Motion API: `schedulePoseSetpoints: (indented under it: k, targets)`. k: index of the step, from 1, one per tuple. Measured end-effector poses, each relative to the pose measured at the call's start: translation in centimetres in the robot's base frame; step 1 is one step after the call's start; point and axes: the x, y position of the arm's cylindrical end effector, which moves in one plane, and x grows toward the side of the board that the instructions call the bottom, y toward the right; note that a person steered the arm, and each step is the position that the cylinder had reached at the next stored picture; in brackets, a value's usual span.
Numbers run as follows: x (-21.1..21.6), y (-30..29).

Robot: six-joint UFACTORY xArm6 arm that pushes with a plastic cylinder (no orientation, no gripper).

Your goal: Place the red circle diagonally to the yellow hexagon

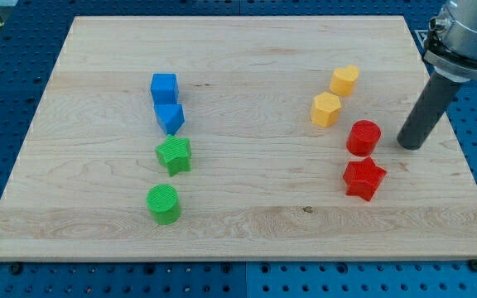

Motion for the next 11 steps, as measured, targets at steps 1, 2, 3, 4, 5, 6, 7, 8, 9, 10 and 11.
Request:
schedulePoseSetpoints:
  k: [1, 2, 3, 4, 5, 6, 7, 8, 9, 10, 11]
  targets:
    - [0.0, -2.6]
    - [0.0, -5.3]
    - [0.0, -7.8]
    - [0.0, -10.6]
    - [0.0, -11.8]
    - [0.0, -11.4]
    - [0.5, -9.7]
    - [0.9, -7.5]
    - [0.9, -5.0]
    - [2.5, -2.1]
    - [6.1, -0.1]
